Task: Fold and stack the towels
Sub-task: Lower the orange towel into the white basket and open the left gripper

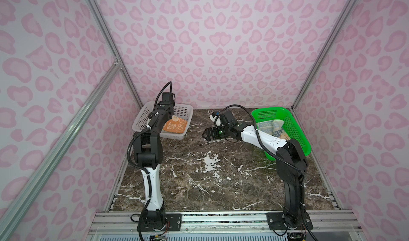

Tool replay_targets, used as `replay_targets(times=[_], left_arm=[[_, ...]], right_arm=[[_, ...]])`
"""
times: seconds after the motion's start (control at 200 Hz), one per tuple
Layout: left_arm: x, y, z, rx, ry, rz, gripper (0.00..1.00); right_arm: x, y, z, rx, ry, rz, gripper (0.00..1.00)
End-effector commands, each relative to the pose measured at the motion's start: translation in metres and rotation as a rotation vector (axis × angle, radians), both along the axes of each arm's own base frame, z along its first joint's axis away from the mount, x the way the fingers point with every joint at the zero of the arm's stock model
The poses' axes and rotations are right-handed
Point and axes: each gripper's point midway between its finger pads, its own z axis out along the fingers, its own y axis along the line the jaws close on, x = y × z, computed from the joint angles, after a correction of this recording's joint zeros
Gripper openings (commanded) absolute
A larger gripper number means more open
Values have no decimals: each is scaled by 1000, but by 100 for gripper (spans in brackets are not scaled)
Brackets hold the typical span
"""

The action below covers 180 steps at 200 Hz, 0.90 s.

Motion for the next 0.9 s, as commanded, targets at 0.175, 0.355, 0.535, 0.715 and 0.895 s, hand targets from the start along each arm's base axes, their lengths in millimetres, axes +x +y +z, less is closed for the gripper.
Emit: replay_targets(times=[0.175, 0.355, 0.535, 0.715, 0.895], left_arm=[[1, 9, 10, 23, -24, 14, 4], [2, 18, -15, 37, 22, 31, 4], [4, 29, -37, 28, 51, 53, 4], [7, 37, -45, 49, 56, 76, 3], [9, 43, -36, 67, 17, 120, 63]], right_arm=[[9, 4, 0, 40, 10, -1, 99], [8, 3, -2, 33, 12, 3, 99], [12, 2, 1, 43, 13, -2, 99], [12, 5, -2, 45, 22, 4, 99], [11, 4, 3, 45, 18, 6, 99]])
